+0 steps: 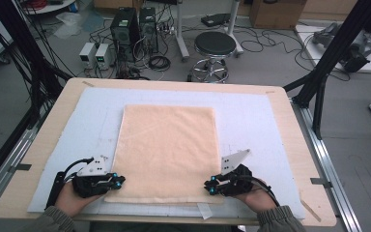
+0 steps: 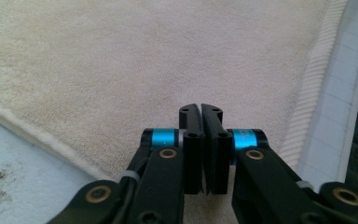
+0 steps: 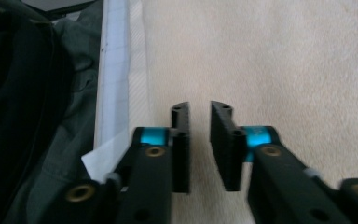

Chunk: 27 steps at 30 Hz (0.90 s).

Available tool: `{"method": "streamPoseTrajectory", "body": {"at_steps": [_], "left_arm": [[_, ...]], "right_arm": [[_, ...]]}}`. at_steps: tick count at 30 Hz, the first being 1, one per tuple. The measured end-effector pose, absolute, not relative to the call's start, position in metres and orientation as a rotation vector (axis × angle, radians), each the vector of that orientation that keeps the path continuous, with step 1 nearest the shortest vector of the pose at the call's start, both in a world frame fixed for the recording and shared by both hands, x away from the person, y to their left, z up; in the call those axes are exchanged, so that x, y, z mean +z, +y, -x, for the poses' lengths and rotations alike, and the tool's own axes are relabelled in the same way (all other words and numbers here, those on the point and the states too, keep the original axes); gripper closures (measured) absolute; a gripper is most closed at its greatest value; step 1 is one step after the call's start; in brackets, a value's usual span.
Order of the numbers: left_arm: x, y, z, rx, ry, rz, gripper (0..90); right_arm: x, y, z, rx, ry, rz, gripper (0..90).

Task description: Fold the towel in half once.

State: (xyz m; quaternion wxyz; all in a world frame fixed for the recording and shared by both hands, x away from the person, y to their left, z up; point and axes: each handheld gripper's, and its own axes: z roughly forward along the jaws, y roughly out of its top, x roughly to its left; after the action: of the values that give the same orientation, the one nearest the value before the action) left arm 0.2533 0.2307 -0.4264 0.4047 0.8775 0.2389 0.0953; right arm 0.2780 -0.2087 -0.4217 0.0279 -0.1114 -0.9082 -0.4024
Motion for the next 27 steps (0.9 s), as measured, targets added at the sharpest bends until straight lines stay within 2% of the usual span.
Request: {"method": "streamPoseTrajectory", "body": {"at_steps": [1, 2, 12, 18, 27], "left_arm": [[-0.427, 0.23, -0.254, 0.239, 0.619, -2.214, 73.3], [-0.427, 0.23, -0.255, 0.232, 0.621, -2.215, 68.8], [-0.43, 0.227, -0.255, 0.256, 0.621, -2.221, 61.4], [-0.427, 0.229, -0.258, 0.288, 0.654, -2.19, 52.2], [-0.423, 0.234, -0.266, 0.32, 0.713, -2.141, 39.8]], "right_arm": [[-0.422, -0.207, -0.278, -1.242, -2.801, 0.338, 74.3], [-0.422, -0.205, -0.278, -1.235, -2.794, 0.339, 73.3], [-0.432, -0.198, -0.279, -1.167, -2.8, 0.314, 71.5], [-0.428, -0.203, -0.284, -1.235, -2.804, 0.386, 63.7], [-0.421, -0.212, -0.301, -1.342, -2.816, 0.575, 47.3]]}}
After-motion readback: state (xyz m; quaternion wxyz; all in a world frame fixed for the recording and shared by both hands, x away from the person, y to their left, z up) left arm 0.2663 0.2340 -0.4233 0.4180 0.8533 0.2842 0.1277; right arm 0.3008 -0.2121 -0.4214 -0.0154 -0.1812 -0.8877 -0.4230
